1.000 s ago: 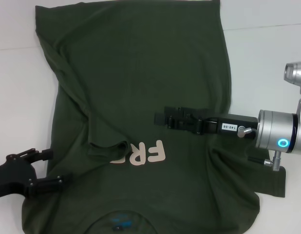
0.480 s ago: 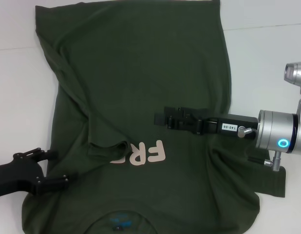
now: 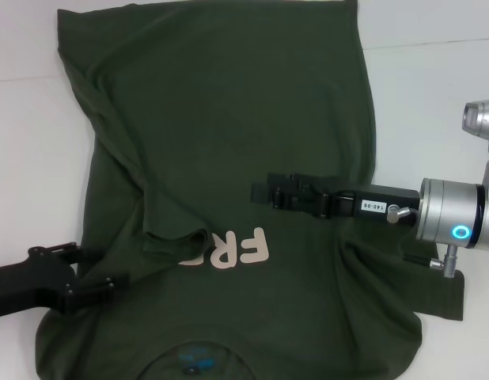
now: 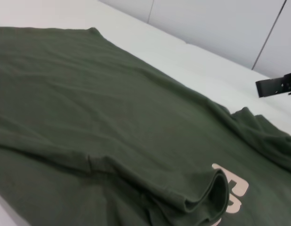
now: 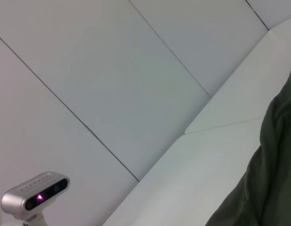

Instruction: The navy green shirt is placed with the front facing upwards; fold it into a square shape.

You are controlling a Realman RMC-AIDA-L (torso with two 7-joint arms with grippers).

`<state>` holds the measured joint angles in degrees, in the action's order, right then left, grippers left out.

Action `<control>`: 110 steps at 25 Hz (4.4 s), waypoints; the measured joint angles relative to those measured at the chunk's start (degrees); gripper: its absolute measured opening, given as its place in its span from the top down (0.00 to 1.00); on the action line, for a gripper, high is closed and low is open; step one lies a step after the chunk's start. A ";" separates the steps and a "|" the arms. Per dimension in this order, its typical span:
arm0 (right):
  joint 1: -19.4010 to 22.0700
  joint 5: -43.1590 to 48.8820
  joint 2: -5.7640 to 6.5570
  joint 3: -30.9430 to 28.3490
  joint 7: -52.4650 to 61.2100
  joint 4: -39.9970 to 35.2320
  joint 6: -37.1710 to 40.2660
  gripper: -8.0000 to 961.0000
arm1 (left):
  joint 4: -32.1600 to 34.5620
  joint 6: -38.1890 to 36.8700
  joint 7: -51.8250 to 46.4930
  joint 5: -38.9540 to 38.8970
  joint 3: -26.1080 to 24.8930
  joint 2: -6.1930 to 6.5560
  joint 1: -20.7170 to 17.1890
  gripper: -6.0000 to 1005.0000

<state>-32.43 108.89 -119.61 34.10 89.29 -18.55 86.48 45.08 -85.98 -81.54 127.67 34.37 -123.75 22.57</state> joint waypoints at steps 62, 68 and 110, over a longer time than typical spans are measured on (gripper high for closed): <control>0.79 -0.88 0.09 0.00 0.00 -0.44 0.09 0.15 | 4.41 -2.74 -3.51 4.08 3.58 -0.07 1.81 0.34; 0.79 -1.16 0.09 0.00 0.00 -0.44 0.07 0.15 | 2.78 -0.99 -3.34 3.77 5.87 -0.23 2.64 0.22; 1.20 -1.58 0.09 0.00 0.00 -0.37 0.34 0.15 | 1.70 3.71 -5.80 3.05 9.17 -0.52 2.95 0.93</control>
<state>-31.23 107.32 -119.53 34.10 89.29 -18.92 86.82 46.78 -82.28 -87.34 130.72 43.54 -124.27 25.52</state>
